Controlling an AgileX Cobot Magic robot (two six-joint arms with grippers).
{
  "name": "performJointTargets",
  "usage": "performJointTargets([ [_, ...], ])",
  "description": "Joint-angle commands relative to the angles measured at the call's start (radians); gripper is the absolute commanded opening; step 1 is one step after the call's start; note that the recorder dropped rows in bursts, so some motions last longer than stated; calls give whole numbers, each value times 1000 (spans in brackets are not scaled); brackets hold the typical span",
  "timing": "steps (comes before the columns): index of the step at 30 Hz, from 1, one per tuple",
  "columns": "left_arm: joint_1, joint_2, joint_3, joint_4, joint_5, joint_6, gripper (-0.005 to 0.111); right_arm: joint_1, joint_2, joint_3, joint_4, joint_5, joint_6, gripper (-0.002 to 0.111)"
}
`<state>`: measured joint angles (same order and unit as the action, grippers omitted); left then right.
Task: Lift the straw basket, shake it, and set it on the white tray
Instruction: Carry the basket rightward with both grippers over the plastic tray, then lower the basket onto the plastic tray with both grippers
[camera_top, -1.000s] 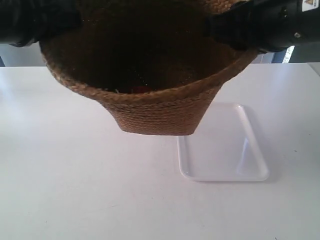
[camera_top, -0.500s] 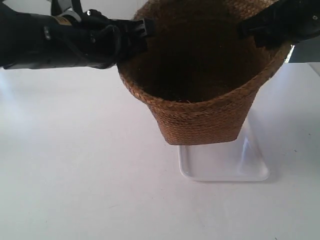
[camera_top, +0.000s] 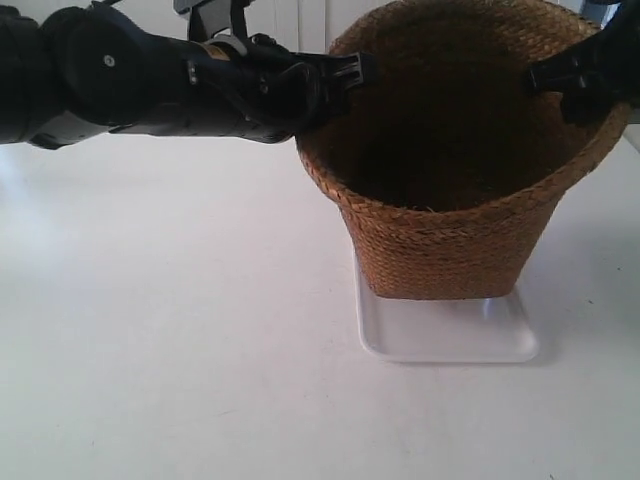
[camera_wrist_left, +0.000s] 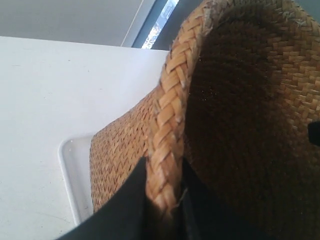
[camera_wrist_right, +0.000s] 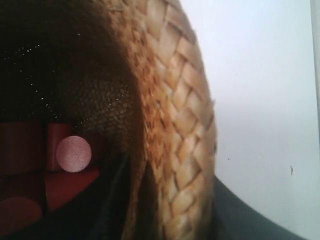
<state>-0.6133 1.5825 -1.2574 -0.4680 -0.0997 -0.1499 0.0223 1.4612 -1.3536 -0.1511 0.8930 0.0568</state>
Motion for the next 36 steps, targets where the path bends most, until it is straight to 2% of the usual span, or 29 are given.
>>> performJointTargets([
  [1,-8,-5,-23,5,-7,16,0,-12,0,-6,-22,8,-3,0],
  [10,-6,23,-23,5,0,16,0,-12,35,-4,-24,26,-3,0],
  [23,-6,37,-23,34,27,19,0,-12,40,84,-43,-21,-1,0],
  [36,-8,46,-23,24,8,-1,0,-12,35,29,-97,-29,-1,0],
])
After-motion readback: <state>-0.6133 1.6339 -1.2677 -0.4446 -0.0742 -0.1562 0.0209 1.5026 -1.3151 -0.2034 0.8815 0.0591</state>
